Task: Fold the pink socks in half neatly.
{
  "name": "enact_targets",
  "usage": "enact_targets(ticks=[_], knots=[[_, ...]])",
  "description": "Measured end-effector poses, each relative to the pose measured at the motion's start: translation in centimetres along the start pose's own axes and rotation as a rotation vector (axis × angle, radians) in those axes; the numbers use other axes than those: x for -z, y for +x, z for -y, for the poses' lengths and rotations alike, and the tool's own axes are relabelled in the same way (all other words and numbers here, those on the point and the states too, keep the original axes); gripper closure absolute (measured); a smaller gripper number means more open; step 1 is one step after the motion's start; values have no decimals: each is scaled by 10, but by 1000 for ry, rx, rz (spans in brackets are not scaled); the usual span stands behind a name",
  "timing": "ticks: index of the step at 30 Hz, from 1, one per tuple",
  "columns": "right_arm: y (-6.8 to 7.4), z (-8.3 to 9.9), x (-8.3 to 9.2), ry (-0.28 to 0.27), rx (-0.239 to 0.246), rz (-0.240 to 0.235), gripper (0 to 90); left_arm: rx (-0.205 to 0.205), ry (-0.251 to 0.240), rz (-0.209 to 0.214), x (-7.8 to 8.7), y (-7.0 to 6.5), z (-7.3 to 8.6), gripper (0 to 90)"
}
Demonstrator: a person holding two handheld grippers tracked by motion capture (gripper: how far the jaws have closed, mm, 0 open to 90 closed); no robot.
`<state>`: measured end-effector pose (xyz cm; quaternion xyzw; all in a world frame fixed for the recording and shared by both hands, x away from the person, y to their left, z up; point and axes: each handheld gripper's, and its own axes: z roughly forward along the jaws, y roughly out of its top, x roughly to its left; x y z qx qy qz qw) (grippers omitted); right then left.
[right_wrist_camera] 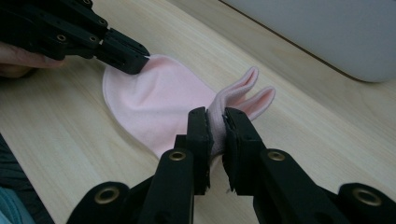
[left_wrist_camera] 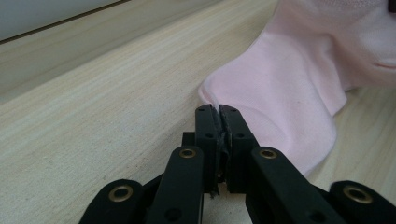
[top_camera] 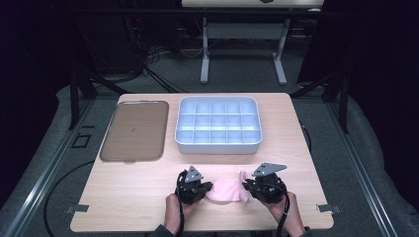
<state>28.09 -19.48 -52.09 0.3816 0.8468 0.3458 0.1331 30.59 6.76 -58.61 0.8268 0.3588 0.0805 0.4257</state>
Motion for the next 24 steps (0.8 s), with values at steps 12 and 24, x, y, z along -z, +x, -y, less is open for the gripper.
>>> enact_targets(ticks=[12, 24], knots=[[9, -10, -11, -10, 32, -55, 809, 2, -1, 4, 0, 1, 1, 866], [23, -24, -31, -10, 76, -116, 809, 5, -7, 7, 0, 2, 2, 867]])
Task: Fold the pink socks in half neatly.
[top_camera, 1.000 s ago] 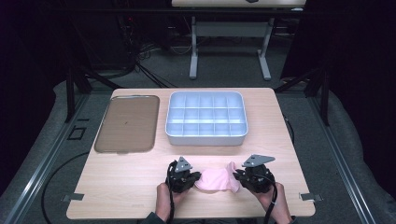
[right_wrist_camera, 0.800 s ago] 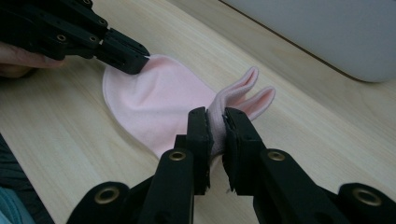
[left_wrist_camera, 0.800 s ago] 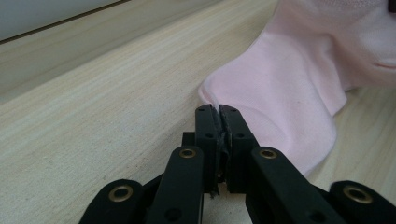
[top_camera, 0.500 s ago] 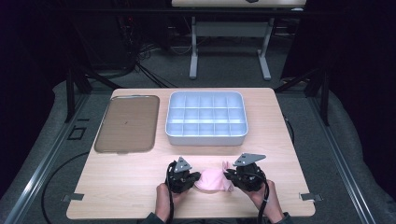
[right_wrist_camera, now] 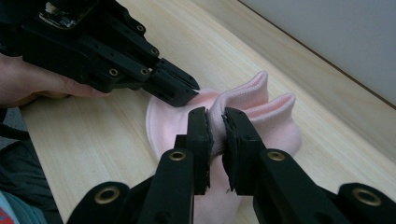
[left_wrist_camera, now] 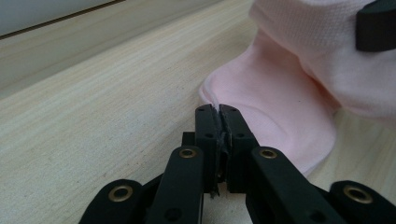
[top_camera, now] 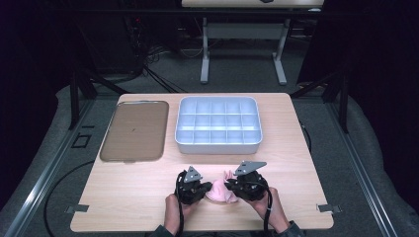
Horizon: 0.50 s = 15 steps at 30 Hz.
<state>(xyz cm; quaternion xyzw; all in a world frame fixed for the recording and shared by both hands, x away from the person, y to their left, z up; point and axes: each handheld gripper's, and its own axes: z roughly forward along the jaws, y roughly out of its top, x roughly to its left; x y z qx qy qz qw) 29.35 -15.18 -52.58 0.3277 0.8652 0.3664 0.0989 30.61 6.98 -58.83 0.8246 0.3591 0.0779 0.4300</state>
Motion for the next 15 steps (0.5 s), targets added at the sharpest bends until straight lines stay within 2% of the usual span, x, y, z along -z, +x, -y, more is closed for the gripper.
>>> enact_targets(ticks=[4, 10, 12, 13, 15], knots=[[4, -3, -8, 16, 20, -25, 809, 2, -4, 0, 0, 0, 1, 867], [7, -5, -15, 9, 20, -49, 809, 2, -4, -2, 0, 1, 0, 852], [6, -5, -16, 12, 19, -48, 809, 16, -1, 18, 2, 3, 0, 746], [6, -4, -16, 9, 17, -48, 809, 33, -13, 23, 3, 3, 1, 681], [5, -4, -15, 7, 13, -47, 809, 37, -32, 20, 9, 4, 0, 599]])
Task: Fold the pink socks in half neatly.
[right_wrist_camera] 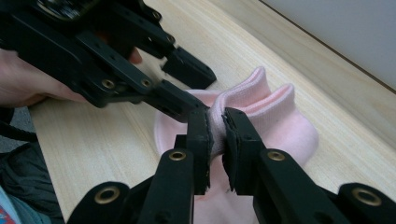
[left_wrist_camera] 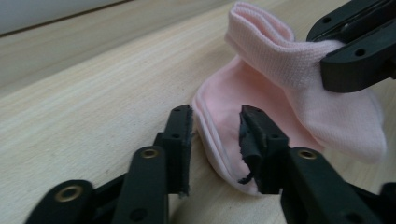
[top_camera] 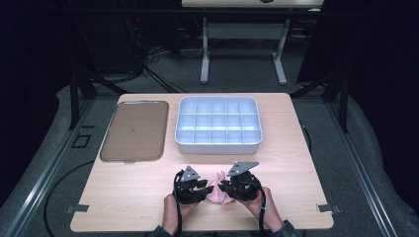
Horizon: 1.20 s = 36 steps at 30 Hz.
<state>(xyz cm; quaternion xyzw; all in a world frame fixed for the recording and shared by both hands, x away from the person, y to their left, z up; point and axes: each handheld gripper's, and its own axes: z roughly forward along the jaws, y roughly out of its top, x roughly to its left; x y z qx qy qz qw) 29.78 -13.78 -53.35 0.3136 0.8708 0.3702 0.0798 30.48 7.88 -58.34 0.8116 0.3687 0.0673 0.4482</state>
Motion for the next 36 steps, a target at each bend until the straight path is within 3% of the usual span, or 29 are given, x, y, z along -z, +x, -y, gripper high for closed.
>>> enact_targets(ticks=[3, 9, 14, 18, 25, 36], knots=[[-1, 1, 1, 3, -4, -2, 809, 14, -9, -12, 9, 1, -1, 553], [-3, 2, 1, -7, -19, 10, 809, 31, 38, -36, 17, 3, 4, 573], [-1, 1, 3, -10, -14, 14, 809, 24, 72, -15, 11, 2, 7, 749], [1, -2, 3, -14, -5, 14, 809, 12, 70, -10, 8, 2, 6, 863], [6, -9, -3, -22, 11, 0, 808, 23, 51, 4, 3, 8, 6, 870], [12, -11, -28, 30, 19, -43, 807, 32, 34, 16, 2, 10, 8, 869]])
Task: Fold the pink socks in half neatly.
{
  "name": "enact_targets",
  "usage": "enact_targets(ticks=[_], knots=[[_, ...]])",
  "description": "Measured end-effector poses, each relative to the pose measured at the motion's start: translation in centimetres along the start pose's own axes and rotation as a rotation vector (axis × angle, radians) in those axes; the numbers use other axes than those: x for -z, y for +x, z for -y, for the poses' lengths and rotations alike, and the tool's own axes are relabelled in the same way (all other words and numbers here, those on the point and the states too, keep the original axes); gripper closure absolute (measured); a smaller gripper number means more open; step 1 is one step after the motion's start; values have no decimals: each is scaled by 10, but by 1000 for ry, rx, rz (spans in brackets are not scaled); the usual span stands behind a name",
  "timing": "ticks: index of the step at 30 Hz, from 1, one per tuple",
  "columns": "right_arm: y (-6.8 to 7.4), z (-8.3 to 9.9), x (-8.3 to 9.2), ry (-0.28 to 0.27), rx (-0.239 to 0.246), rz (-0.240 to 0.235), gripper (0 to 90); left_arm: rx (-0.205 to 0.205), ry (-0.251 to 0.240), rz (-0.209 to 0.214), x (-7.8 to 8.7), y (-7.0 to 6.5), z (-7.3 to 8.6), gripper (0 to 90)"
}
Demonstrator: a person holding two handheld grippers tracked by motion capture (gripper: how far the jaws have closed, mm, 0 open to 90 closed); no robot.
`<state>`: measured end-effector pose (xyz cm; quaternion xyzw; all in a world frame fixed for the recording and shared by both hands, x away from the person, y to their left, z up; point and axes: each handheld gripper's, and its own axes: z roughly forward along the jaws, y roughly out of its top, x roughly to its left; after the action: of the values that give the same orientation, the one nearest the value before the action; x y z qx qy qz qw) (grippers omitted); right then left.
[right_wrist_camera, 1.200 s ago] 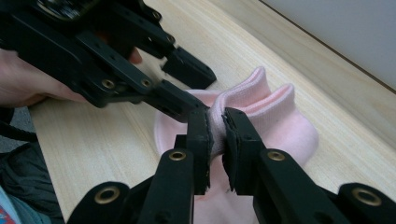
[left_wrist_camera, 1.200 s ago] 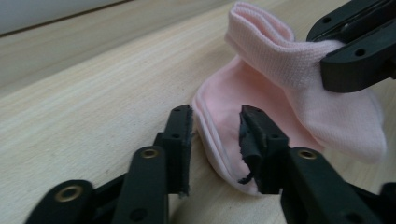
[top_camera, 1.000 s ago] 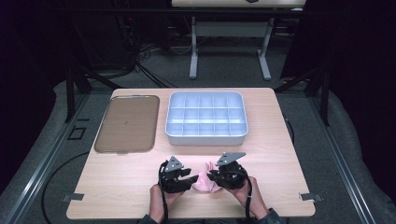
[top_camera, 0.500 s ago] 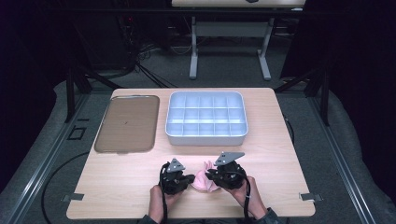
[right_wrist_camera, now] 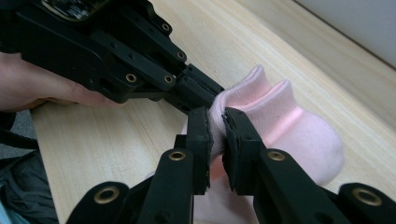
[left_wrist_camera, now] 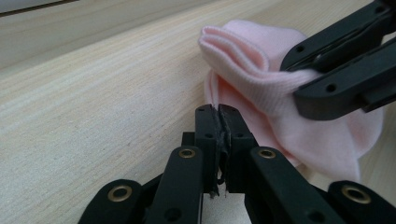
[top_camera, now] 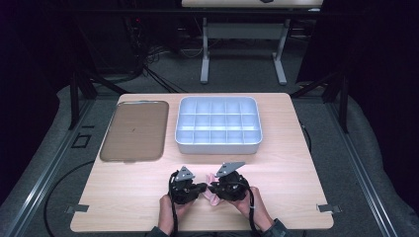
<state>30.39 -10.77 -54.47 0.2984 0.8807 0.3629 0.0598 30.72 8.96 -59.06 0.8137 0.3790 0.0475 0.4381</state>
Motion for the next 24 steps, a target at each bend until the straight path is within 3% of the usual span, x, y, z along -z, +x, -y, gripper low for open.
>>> enact_targets(ticks=[3, 6, 11, 12, 15, 18, 22, 24], knots=[[-2, 2, -5, 11, -17, -9, 785, 0, -1, 3, 0, 0, 0, 869], [-3, 3, -7, 32, -25, -24, 617, -1, 1, 2, 0, 1, 0, 868], [-8, 7, 19, -42, -31, -56, 492, 3, -5, 1, 0, 1, 0, 867], [-11, 8, 23, -54, -38, -65, 485, 3, -5, 1, 0, 1, 0, 866], [-18, 11, 27, -48, -58, -30, 515, -8, -4, -10, 0, 0, 1, 864], [-19, 15, 14, 52, -40, 23, 591, -2, -8, -14, 1, 0, 1, 844], [-16, 18, 1, 93, -20, 35, 588, 23, -29, -29, 9, 4, 3, 668], [-16, 18, -2, 97, -14, 35, 588, 39, -44, -33, 15, 6, 4, 638]])
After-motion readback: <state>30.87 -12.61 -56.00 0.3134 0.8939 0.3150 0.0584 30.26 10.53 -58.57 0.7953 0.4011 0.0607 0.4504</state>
